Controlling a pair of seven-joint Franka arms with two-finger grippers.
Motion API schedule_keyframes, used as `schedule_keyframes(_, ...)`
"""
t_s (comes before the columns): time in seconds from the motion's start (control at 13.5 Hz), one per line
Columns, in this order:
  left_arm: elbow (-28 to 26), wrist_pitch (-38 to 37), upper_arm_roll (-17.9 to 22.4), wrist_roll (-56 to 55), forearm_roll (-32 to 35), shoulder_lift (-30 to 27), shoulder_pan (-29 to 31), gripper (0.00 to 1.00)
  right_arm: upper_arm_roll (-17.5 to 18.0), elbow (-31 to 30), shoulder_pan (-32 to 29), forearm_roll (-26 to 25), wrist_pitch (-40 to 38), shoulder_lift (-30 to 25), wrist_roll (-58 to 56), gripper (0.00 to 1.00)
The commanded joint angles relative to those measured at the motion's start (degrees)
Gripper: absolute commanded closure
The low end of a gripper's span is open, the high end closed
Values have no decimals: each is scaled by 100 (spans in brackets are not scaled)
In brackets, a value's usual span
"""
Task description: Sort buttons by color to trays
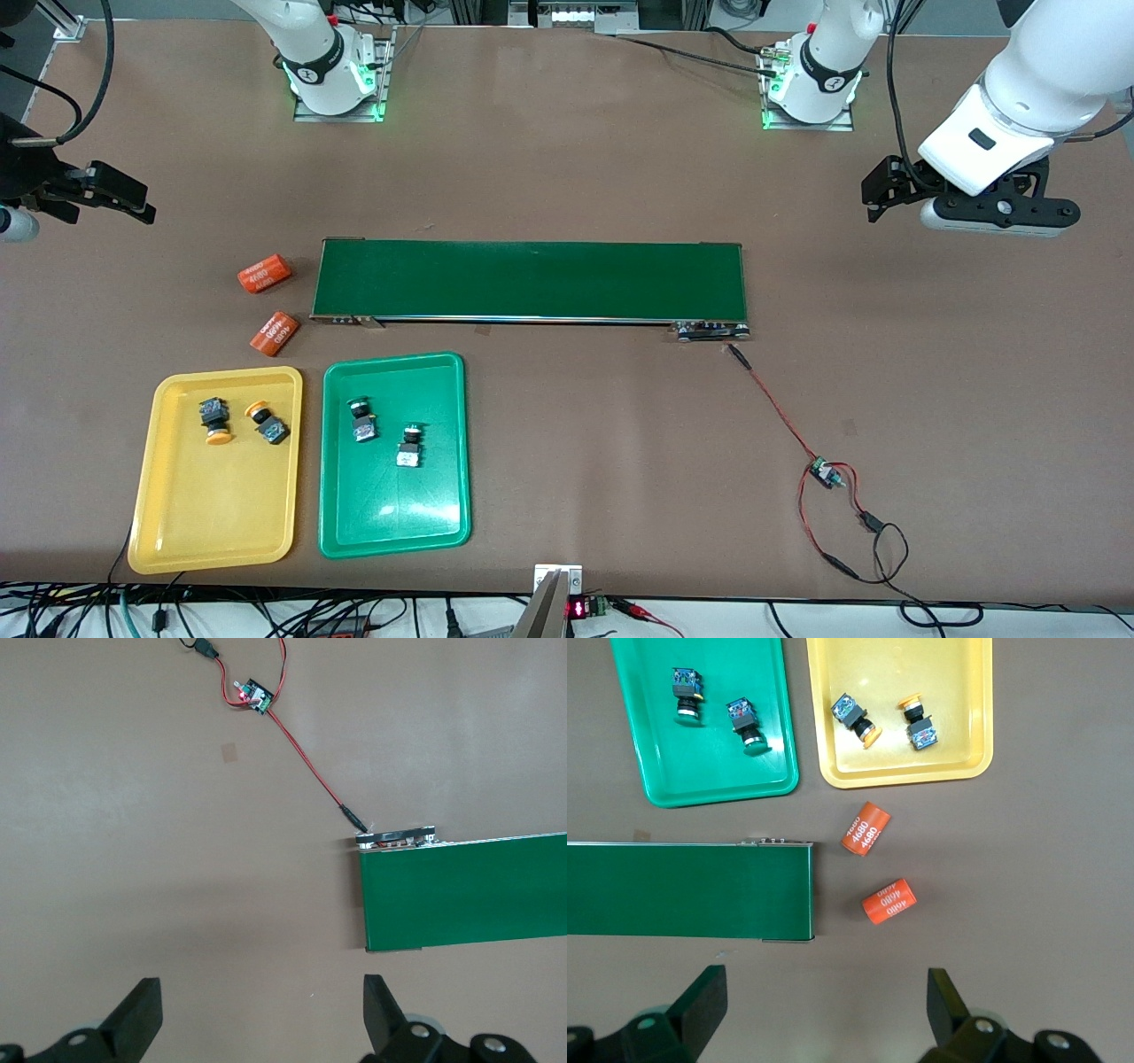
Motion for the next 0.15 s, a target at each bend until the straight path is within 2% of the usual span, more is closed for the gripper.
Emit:
schedule_keyframes(0.0, 106, -139, -3, -21, -66, -26, -8, 0, 12, 29, 21, -89, -71, -27, -47, 0)
schedule_keyframes(0.07, 106, -139, -4, -21, -66, -26, -8, 0, 12, 29, 38, -89, -71, -18, -47, 0)
